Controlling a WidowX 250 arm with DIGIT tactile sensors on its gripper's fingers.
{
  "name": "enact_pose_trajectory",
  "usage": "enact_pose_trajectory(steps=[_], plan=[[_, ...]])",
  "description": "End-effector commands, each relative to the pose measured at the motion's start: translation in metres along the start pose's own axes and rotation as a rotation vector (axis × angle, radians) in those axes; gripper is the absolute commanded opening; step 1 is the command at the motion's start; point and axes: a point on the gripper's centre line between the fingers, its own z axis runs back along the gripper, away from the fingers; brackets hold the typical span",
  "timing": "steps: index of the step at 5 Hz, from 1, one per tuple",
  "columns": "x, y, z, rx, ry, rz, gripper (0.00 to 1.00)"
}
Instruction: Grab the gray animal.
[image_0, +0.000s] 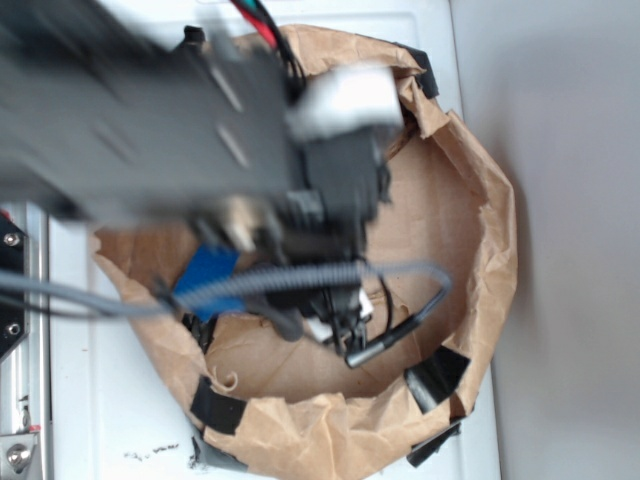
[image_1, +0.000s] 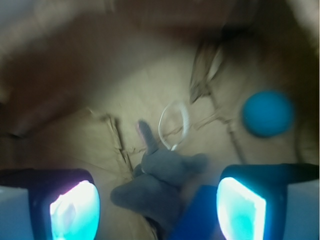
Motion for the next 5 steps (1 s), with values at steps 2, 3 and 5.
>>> enact_pose_trajectory(steps=[2,3,5], plan=[[0.005,0.004,-0.056,0.032,0.034,-0.155,1.0],[-0.005,0.013,-0.059,0.065,0.032,-0.184,1.0],[-0.013,0.019,-0.056,0.086,-0.026,-0.166,0.0]])
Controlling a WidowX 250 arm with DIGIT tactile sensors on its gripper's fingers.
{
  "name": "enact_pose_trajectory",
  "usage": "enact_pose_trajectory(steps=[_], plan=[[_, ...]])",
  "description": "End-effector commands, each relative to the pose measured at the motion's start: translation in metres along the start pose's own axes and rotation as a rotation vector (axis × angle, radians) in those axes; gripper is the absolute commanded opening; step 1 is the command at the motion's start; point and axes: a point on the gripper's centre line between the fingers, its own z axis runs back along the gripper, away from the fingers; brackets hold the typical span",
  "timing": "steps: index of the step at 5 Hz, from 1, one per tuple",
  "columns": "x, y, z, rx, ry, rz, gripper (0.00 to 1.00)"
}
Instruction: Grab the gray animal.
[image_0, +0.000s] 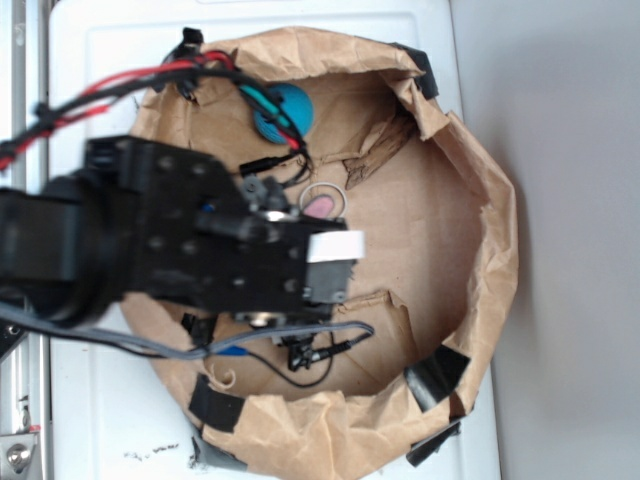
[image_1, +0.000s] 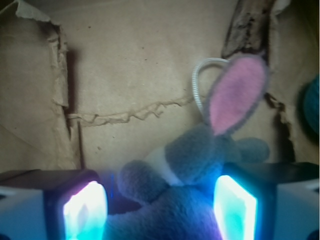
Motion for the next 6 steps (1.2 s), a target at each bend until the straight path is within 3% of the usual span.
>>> enact_pose_trajectory(steps=[1,3,5,6], plan=[[0.006,0.004,0.013,-0.005,-0.078,0.03,0.0],[0.002,0.004,0.015,0.012,-0.113,0.054,0.0],[0.005,0.026,0.111,-0.212,-0.083,0.122,0.0],[0.006,0.033,0.125,-0.254,-0.091,0.127,0.0]])
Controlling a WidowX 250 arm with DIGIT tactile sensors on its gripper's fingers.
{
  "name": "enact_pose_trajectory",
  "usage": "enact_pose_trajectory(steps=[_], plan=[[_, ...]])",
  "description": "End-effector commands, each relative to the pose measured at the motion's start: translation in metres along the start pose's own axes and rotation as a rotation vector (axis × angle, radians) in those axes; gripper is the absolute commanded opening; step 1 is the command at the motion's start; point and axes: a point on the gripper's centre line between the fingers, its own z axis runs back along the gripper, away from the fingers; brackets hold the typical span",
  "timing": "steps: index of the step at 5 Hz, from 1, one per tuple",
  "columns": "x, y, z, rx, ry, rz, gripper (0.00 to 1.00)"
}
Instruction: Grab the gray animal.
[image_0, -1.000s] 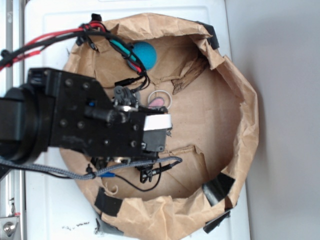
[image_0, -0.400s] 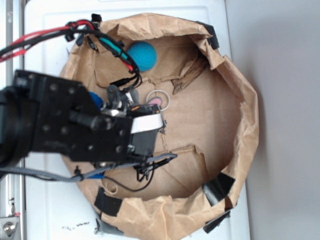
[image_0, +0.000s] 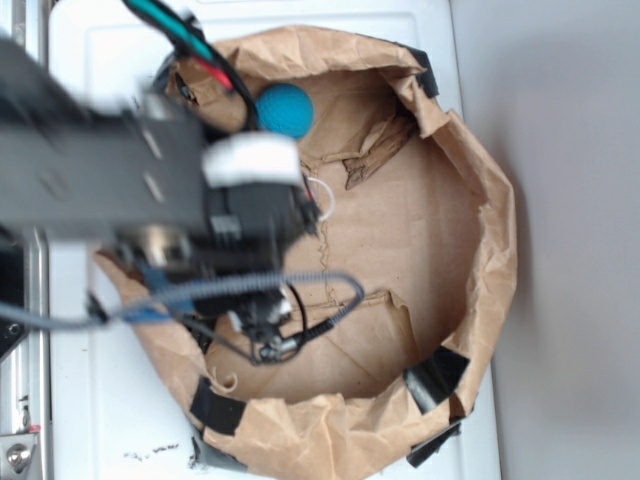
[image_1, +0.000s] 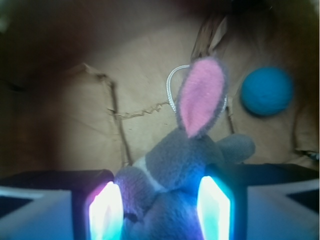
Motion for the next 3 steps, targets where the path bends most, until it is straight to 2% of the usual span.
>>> enact_pose_trajectory(steps=[1,2,3], plan=[[0.015,0.008,0.029,-0.038,-0.071,0.024,0.0],[0.018,0.006,0.036,-0.025,-0.098,-0.049,0.0],[0.013,-0.008,0.027,0.188,-0.166,-0.089,0.0]])
